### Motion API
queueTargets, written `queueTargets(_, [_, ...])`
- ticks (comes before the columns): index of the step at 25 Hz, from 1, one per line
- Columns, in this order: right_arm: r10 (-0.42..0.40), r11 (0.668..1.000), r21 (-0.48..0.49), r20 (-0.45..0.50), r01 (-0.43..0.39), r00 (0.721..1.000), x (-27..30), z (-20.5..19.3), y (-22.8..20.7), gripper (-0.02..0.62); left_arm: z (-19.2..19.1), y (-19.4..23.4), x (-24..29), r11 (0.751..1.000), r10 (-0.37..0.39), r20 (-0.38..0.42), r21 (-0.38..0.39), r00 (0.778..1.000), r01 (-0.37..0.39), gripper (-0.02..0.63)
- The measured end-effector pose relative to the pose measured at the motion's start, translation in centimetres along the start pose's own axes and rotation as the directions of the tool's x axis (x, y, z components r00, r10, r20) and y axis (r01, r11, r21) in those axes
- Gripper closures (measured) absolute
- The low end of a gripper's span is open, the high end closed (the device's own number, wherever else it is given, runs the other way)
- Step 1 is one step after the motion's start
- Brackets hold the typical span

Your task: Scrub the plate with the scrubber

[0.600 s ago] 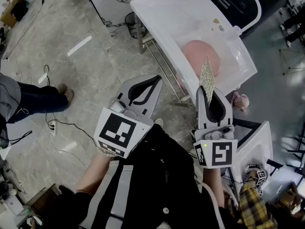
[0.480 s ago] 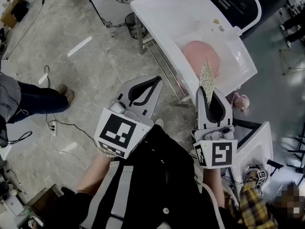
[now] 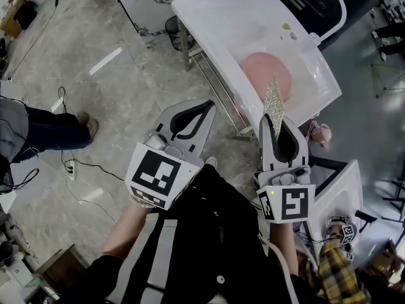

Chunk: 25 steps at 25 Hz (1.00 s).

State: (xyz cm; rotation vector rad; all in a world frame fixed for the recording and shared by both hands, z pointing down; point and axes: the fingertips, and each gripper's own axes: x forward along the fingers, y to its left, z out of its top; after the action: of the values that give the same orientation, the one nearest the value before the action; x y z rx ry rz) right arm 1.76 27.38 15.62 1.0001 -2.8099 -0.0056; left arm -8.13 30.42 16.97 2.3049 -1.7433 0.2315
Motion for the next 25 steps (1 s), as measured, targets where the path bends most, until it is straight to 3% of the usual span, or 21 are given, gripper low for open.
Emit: queueTargets(25, [-0.022,1.0,0.02,0.005,0.022,1.0,-1.9,-0.8,-5.3,0.523,1.1,-3.7,4.3,0.999,-0.017,-0.002,0.027,1.0,0.017,0.606])
